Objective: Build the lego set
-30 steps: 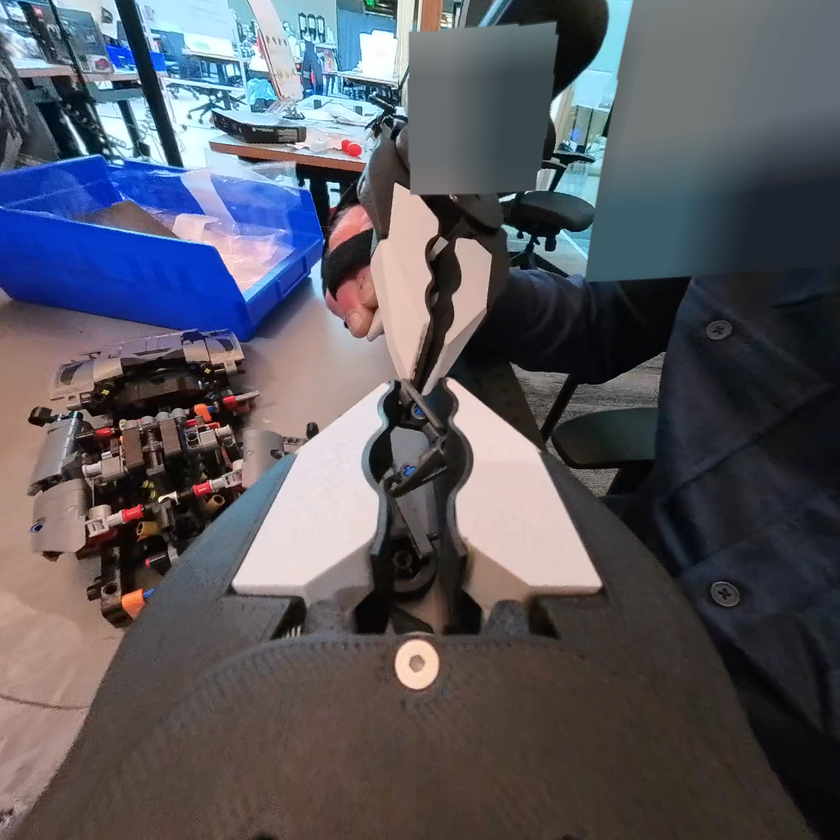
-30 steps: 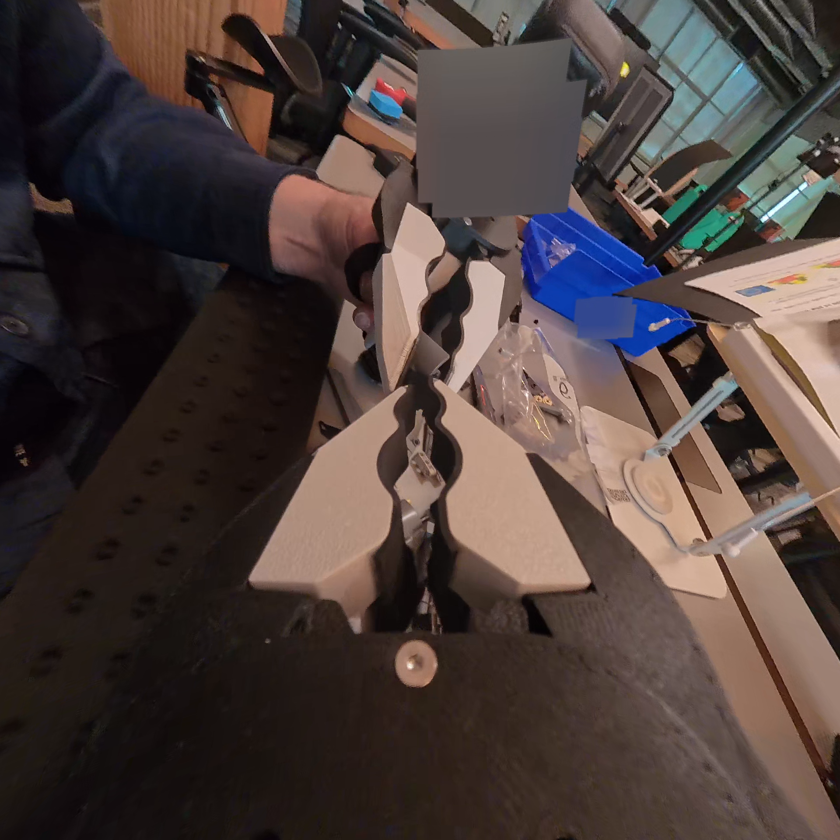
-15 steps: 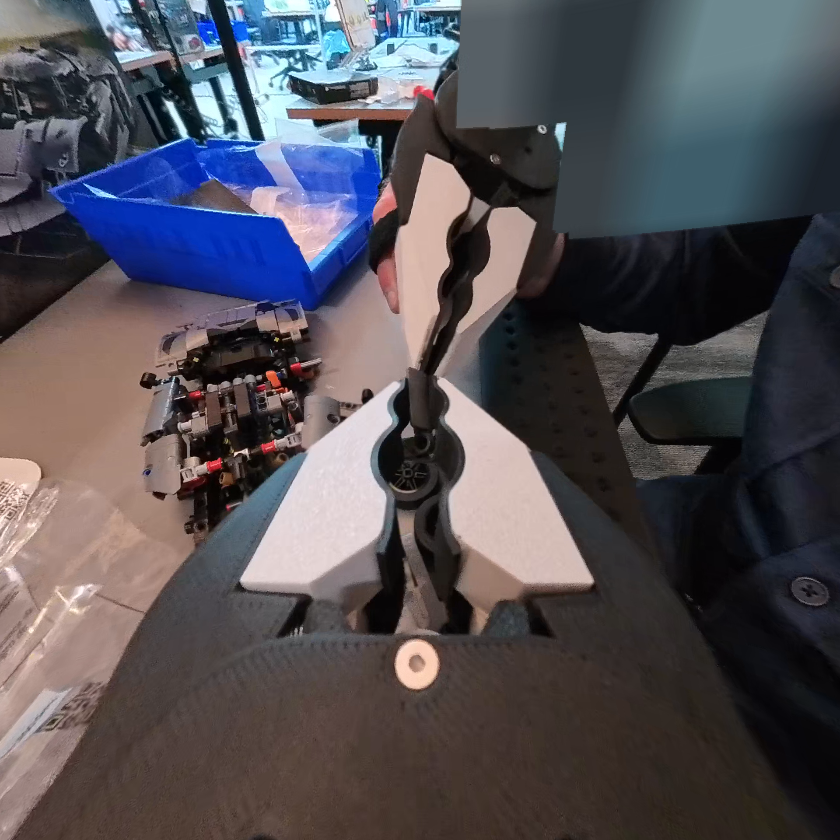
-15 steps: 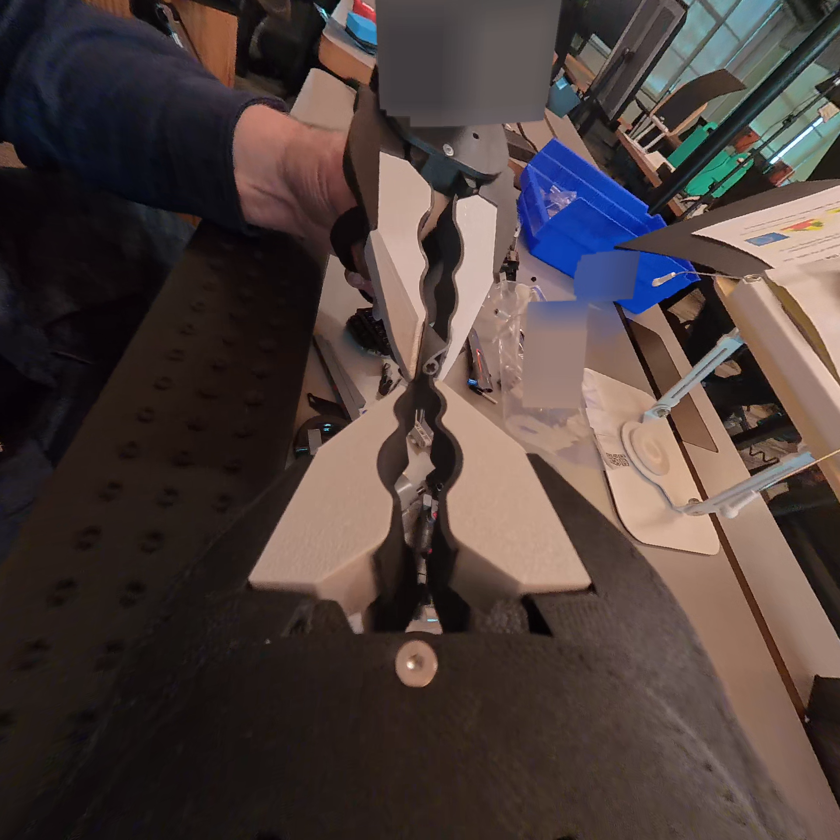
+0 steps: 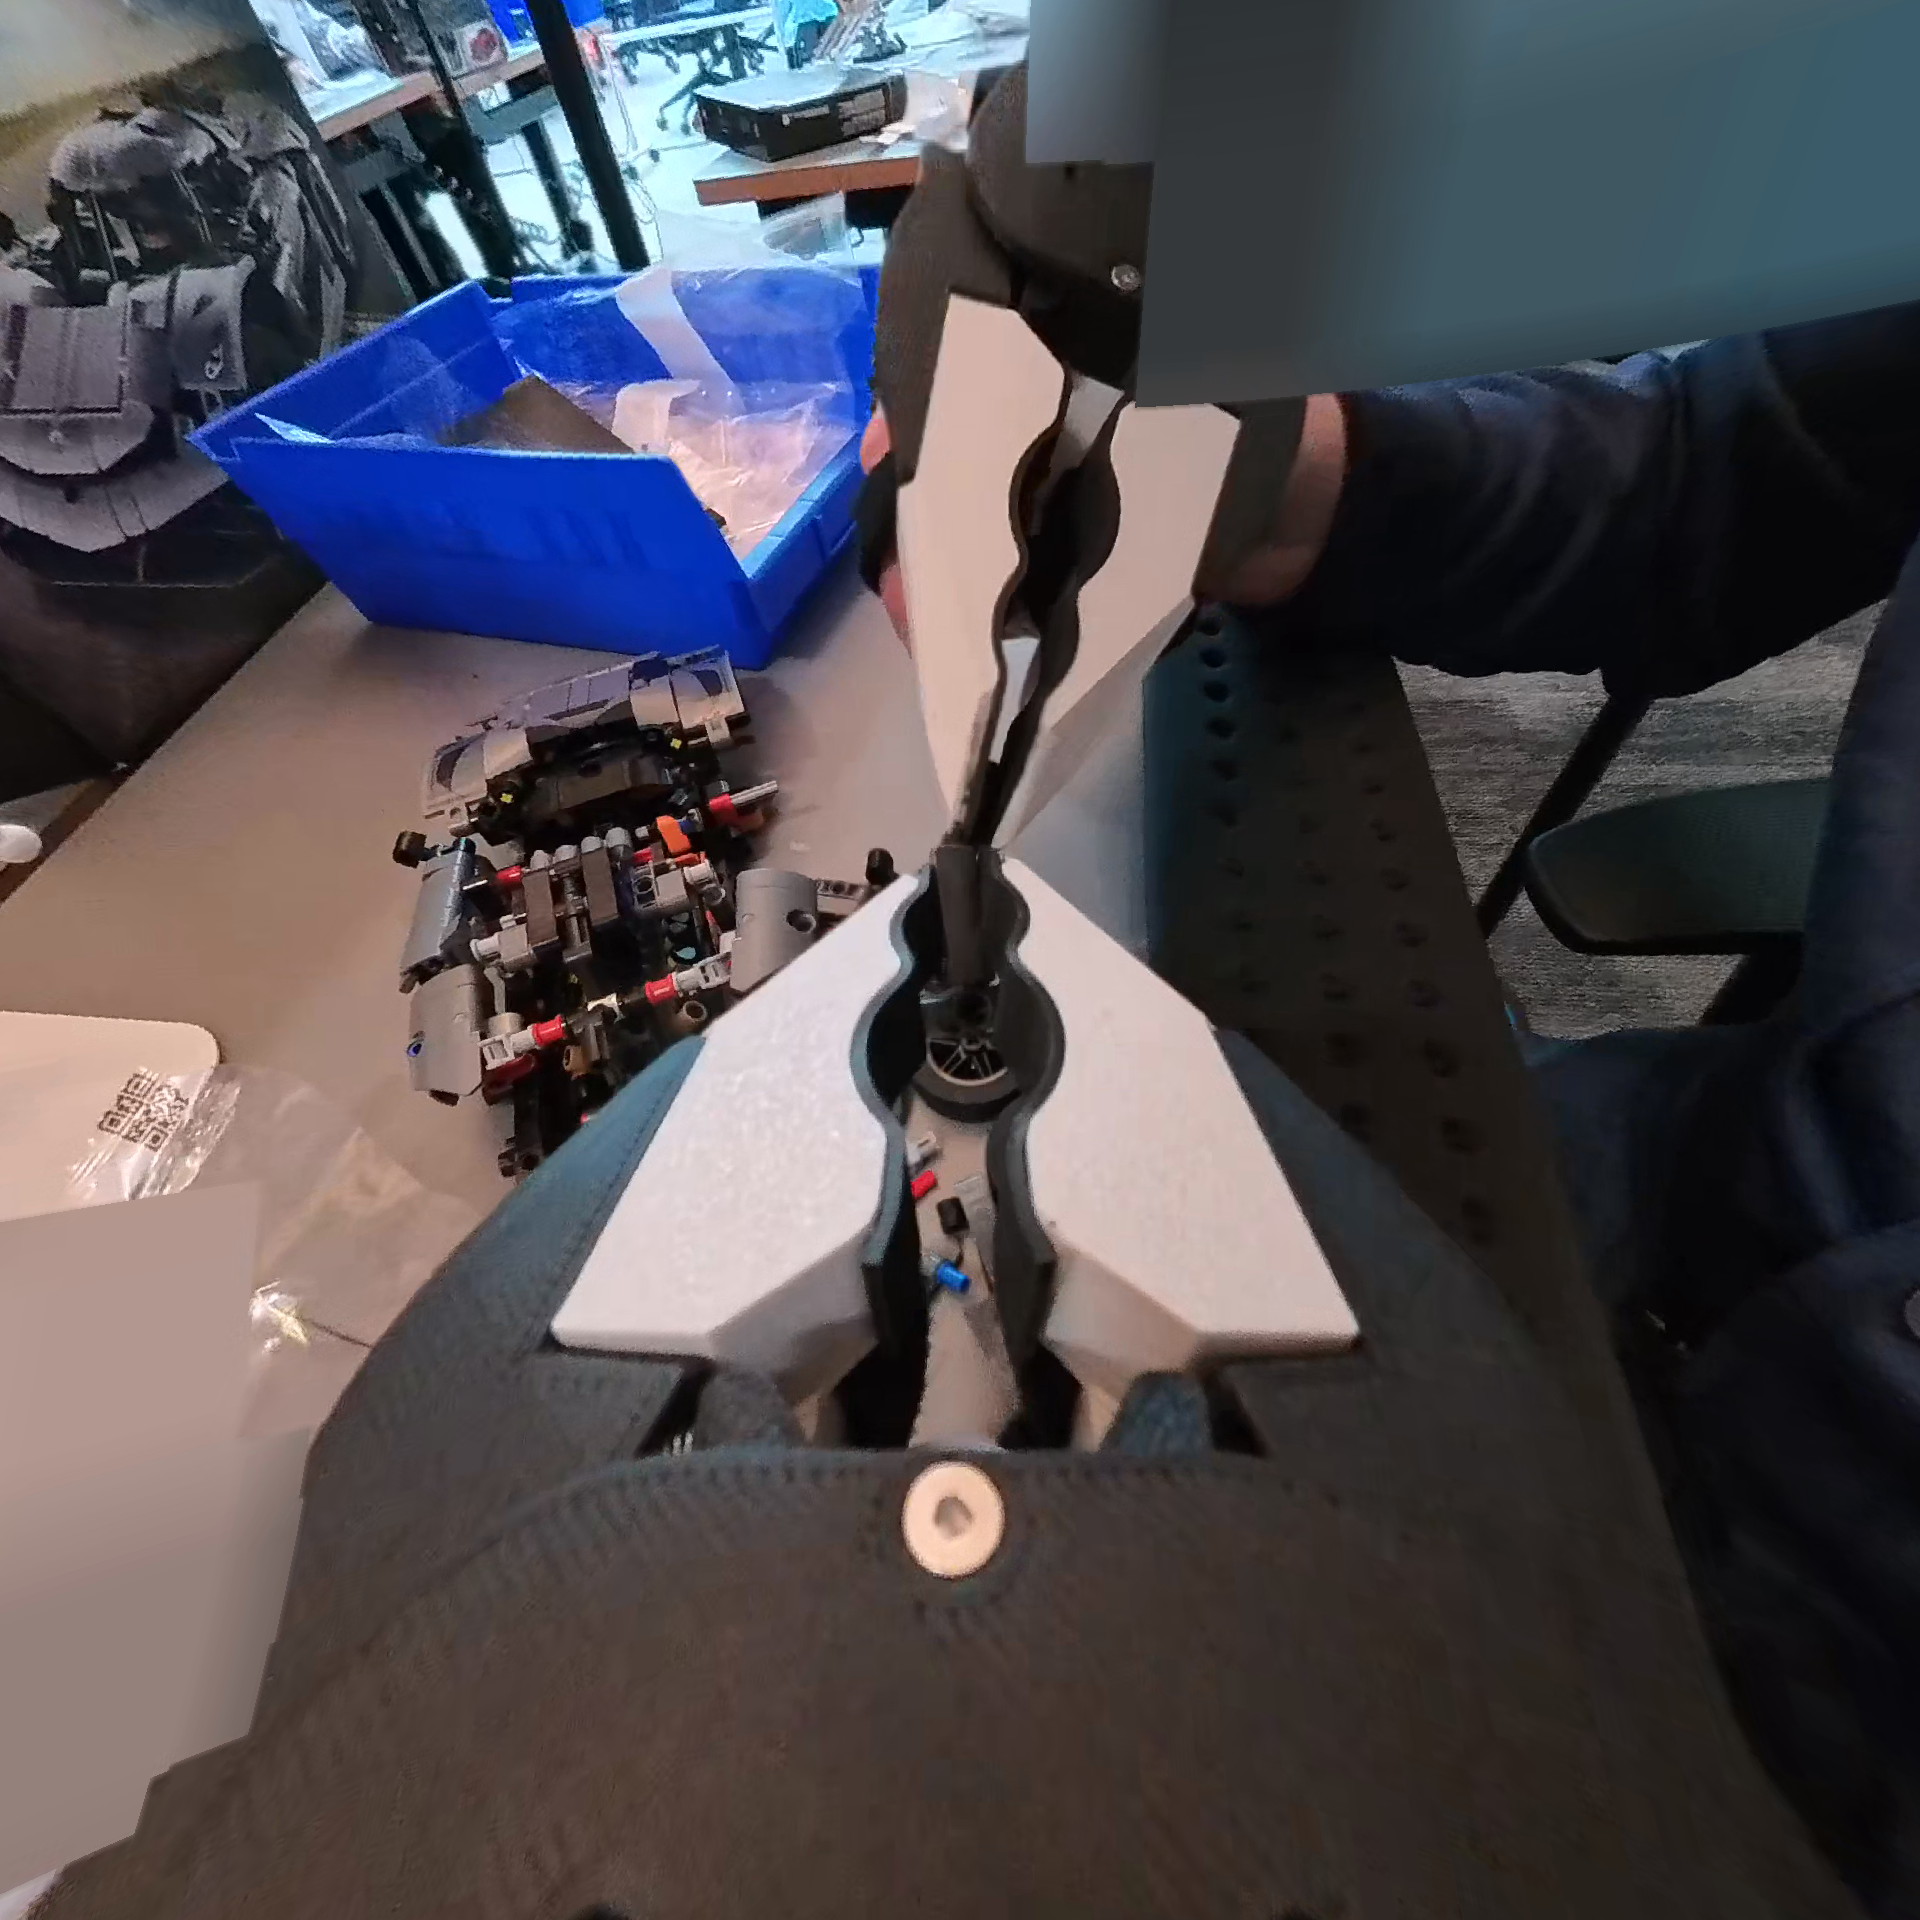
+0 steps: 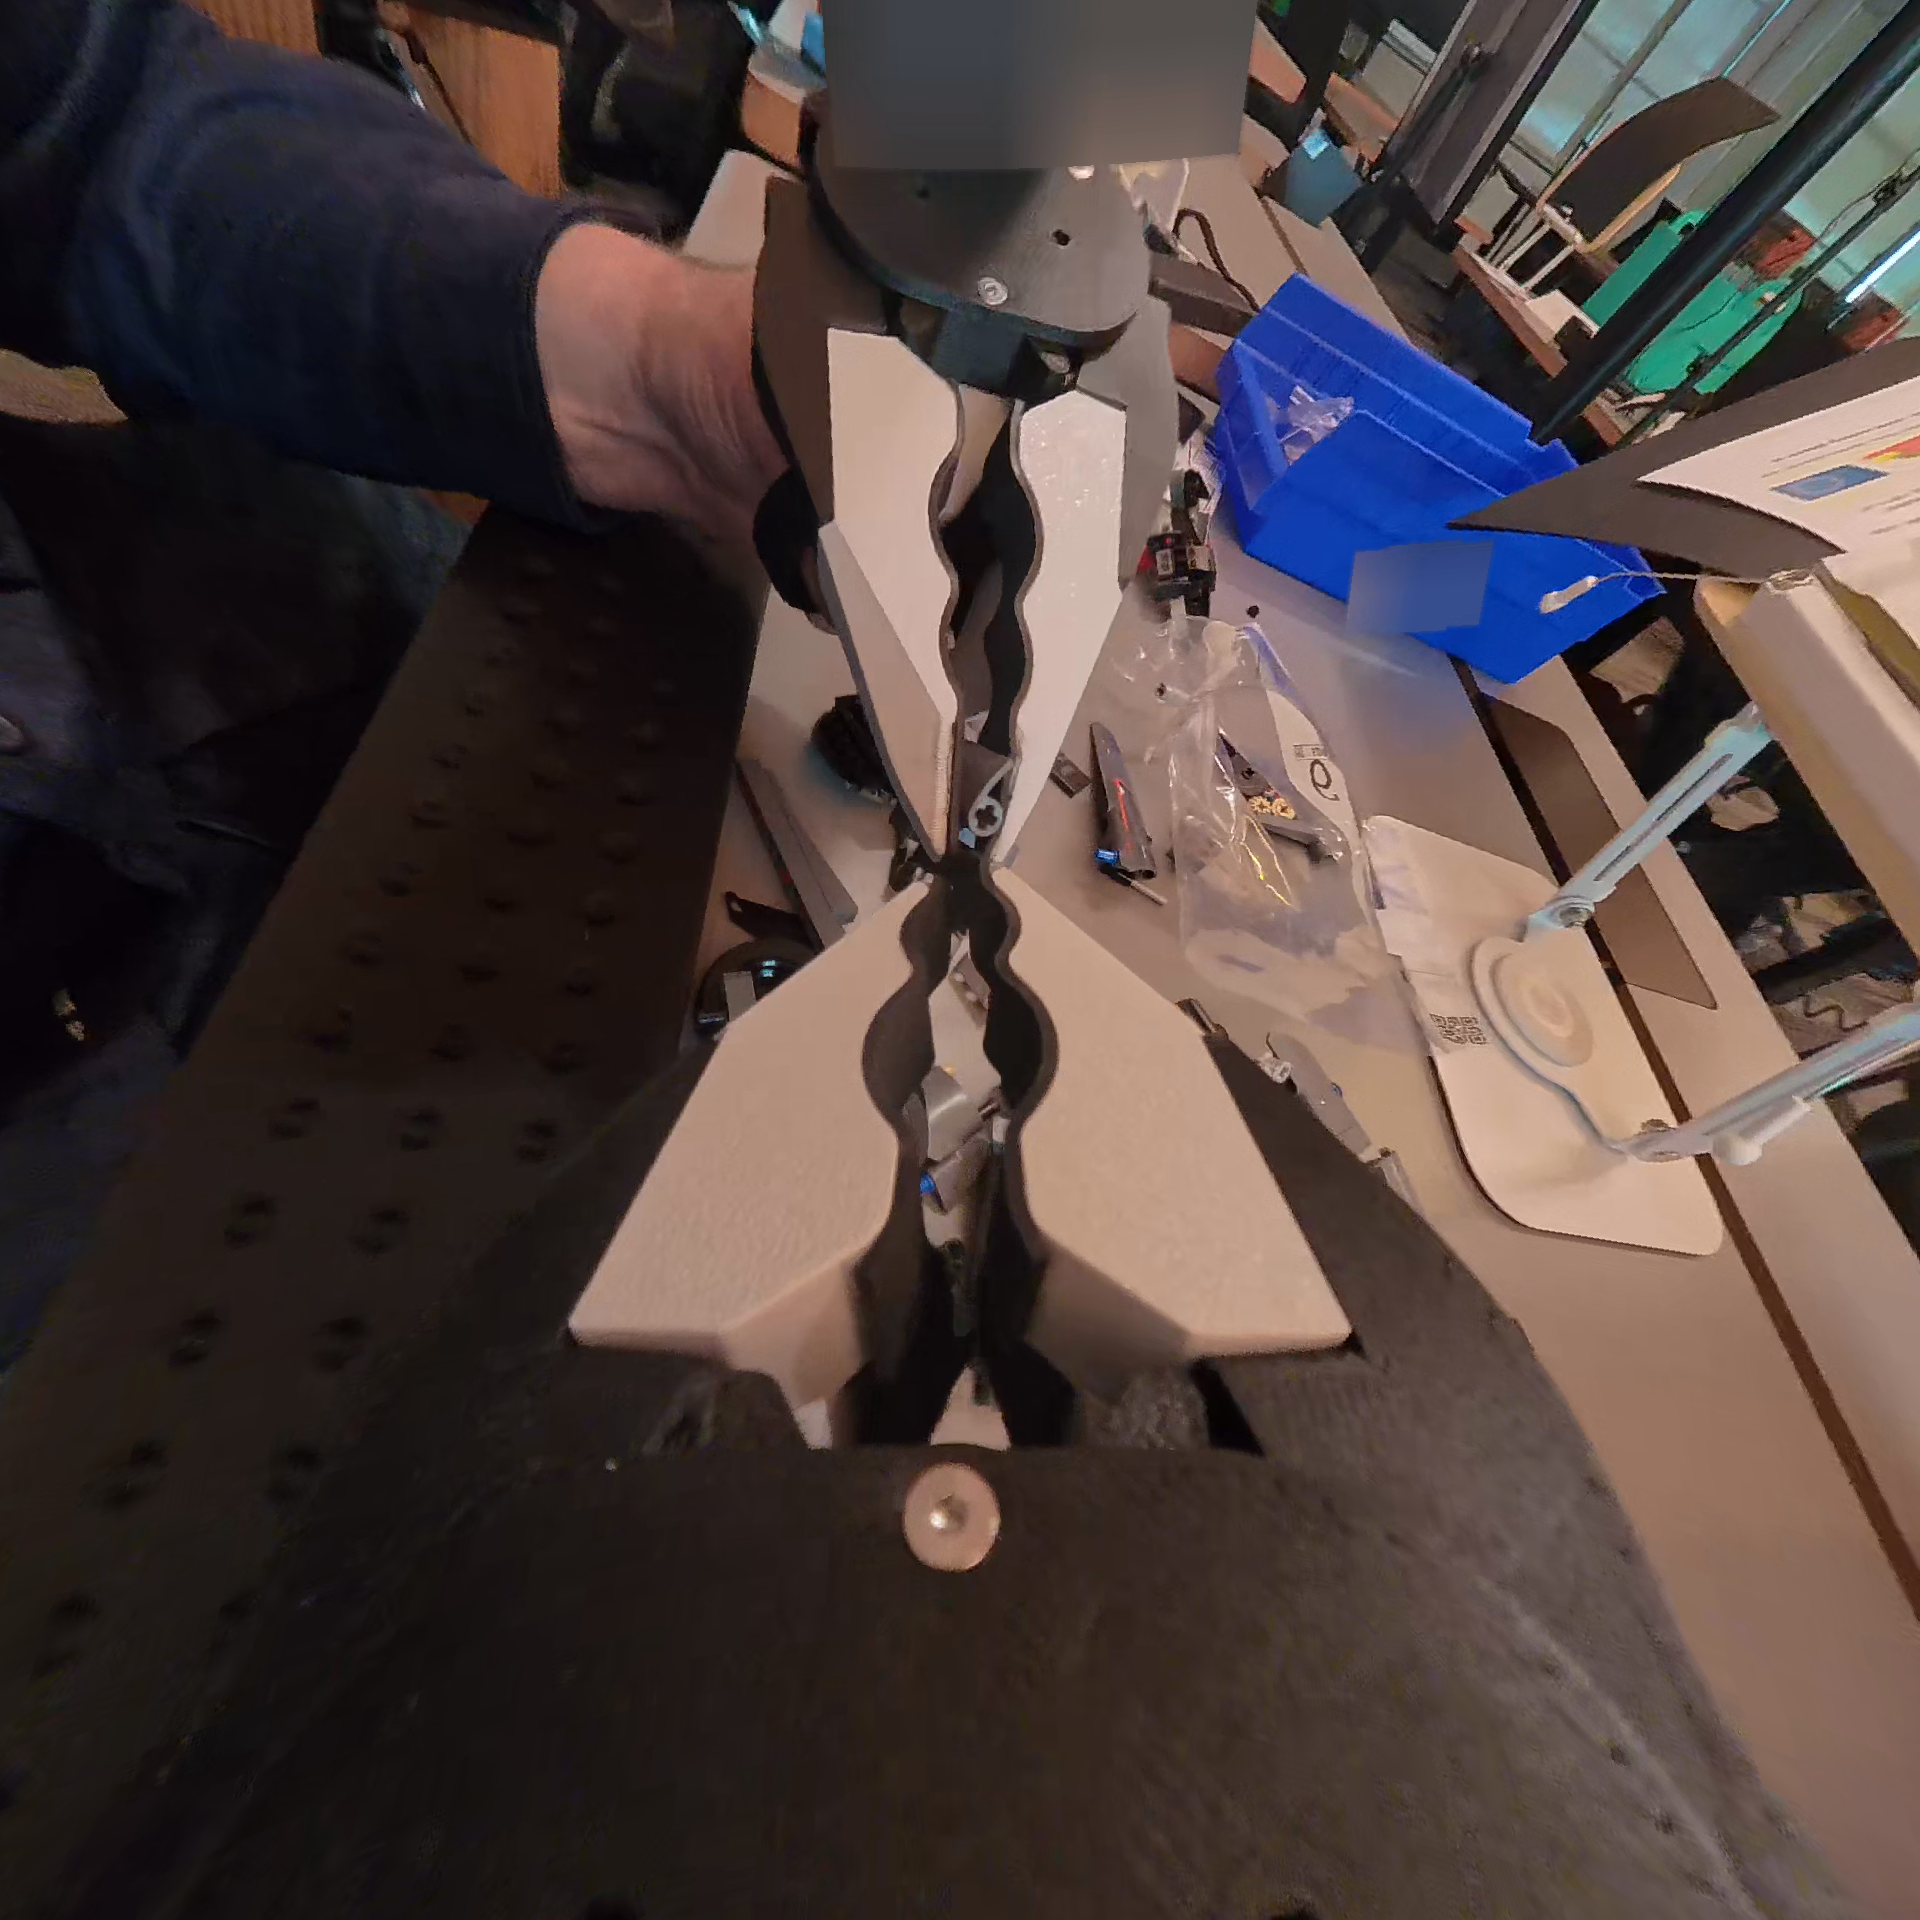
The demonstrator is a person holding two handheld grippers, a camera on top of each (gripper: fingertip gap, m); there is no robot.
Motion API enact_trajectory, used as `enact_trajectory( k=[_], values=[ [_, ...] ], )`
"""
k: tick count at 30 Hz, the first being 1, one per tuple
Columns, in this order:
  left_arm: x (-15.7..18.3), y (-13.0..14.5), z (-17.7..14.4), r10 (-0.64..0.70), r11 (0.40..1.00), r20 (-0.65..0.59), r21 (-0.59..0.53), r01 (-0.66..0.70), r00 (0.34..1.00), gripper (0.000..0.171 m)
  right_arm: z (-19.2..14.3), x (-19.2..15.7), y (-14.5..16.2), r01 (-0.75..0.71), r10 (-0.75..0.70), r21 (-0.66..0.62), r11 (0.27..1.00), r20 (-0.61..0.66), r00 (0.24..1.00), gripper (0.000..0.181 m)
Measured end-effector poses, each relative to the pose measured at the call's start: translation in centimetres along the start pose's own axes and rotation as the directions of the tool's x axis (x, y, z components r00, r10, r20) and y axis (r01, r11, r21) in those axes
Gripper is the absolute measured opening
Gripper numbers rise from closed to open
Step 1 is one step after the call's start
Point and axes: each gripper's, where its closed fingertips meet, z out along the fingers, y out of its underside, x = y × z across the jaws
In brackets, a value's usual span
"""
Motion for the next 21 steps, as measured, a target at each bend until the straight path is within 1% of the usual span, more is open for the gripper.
enact_trajectory(
  k=[2,4,5,6,7,9,11,16,21],
  values=[
    [0.0,0.0,0.1,-0.009,1.0,-0.004,-0.002,0.009,1.0,0.005,0.1,-0.1,0.2,0.005,-0.005,-0.01,1.0,0.009,1.0,0.001],
    [0.1,-0.3,0.3,-0.014,1.0,-0.013,0.023,0.014,1.0,0.007,-0.1,0.0,-0.3,-0.009,0.009,0.026,1.0,0.007,1.0,0.001],
    [0.2,-0.5,0.2,-0.004,1.0,-0.018,0.028,0.004,1.0,0.014,-0.2,0.1,-0.7,-0.011,0.011,0.044,0.999,0.001,1.0,0.001],
    [0.2,-0.1,0.4,-0.013,1.0,-0.026,0.006,0.013,1.0,0.022,-0.2,0.2,-0.7,-0.004,0.004,0.043,0.999,-0.003,1.0,0.001],
    [0.1,0.2,0.7,-0.012,1.0,-0.018,-0.009,0.011,1.0,0.022,0.0,0.0,-0.6,0.0,-0.001,0.036,0.999,0.004,1.0,0.001],
    [0.4,0.6,1.0,0.005,0.999,-0.023,-0.033,-0.006,1.0,0.014,0.3,-0.2,-0.3,0.008,-0.009,0.017,1.0,0.007,1.0,0.001],
    [0.3,0.9,1.1,0.008,0.998,-0.013,-0.059,-0.009,1.0,0.014,0.4,-0.1,0.0,0.014,-0.014,-0.003,1.0,0.003,1.0,0.001],
    [0.6,1.5,0.9,0.07,0.993,-0.006,-0.1,-0.07,0.998,0.013,0.6,-0.7,0.4,0.052,-0.051,-0.04,0.998,0.01,0.999,0.001],
    [0.8,1.7,0.8,0.051,0.994,-0.006,-0.092,-0.051,0.999,0.013,0.4,-0.9,0.6,0.055,-0.054,-0.049,0.997,0.016,0.998,0.002]
  ],
)
